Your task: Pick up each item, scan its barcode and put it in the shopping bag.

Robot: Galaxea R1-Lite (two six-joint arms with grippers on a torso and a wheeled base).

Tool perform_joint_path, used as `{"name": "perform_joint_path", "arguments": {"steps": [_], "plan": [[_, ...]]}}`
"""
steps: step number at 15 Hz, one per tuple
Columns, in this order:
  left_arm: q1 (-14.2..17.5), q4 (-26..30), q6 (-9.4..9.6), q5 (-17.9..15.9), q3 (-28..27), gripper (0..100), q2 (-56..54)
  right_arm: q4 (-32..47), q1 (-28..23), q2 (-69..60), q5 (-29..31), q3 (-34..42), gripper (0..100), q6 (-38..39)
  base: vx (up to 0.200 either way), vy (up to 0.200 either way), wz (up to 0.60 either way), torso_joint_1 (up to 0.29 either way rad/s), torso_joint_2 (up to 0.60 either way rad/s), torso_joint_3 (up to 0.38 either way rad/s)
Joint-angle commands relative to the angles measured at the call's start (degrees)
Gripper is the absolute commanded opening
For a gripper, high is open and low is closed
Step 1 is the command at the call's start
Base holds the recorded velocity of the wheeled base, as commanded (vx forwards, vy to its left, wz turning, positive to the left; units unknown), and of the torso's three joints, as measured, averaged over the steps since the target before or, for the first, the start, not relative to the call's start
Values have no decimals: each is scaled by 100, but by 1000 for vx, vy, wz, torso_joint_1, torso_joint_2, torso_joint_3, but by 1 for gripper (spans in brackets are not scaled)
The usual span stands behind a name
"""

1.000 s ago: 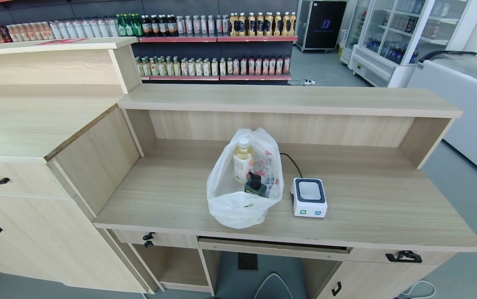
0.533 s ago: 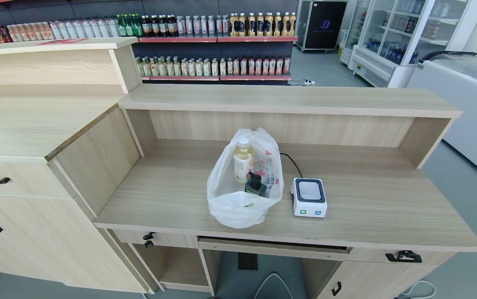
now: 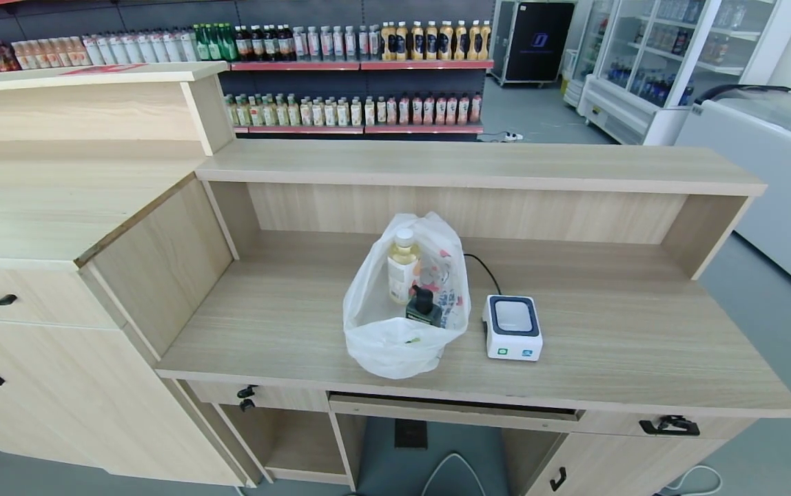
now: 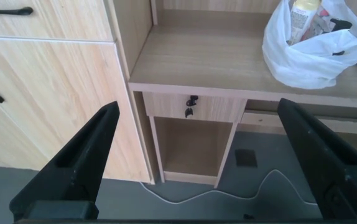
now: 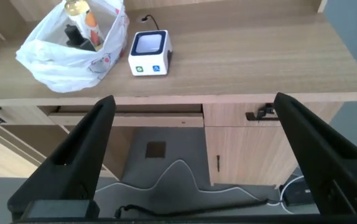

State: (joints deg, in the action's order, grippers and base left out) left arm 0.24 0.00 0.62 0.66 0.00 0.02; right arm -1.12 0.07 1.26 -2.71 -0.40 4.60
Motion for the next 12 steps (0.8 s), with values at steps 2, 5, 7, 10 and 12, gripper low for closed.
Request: {"name": "perform_joint_path", "arguments": {"steps": [2, 5, 7, 10, 12], "plan": [[2, 0, -1, 4, 0, 100, -2, -28, 28, -108, -2, 5, 100, 33, 0, 0, 0, 0, 0, 0], [2, 0, -1, 4, 0, 100, -2, -28, 28, -108, -2, 5, 100, 33, 0, 0, 0, 0, 0, 0], [2, 0, -1, 4, 0, 100, -2, -28, 28, -108, -2, 5, 100, 33, 0, 0, 0, 0, 0, 0], [2, 0, -1, 4, 0, 100, -2, -28, 28, -108, -11, 5, 100, 24, 0, 0, 0, 0, 0, 0], [2, 0, -1, 4, 0, 100, -2, -28, 28, -108, -11, 5, 100, 15, 0, 0, 0, 0, 0, 0]]}}
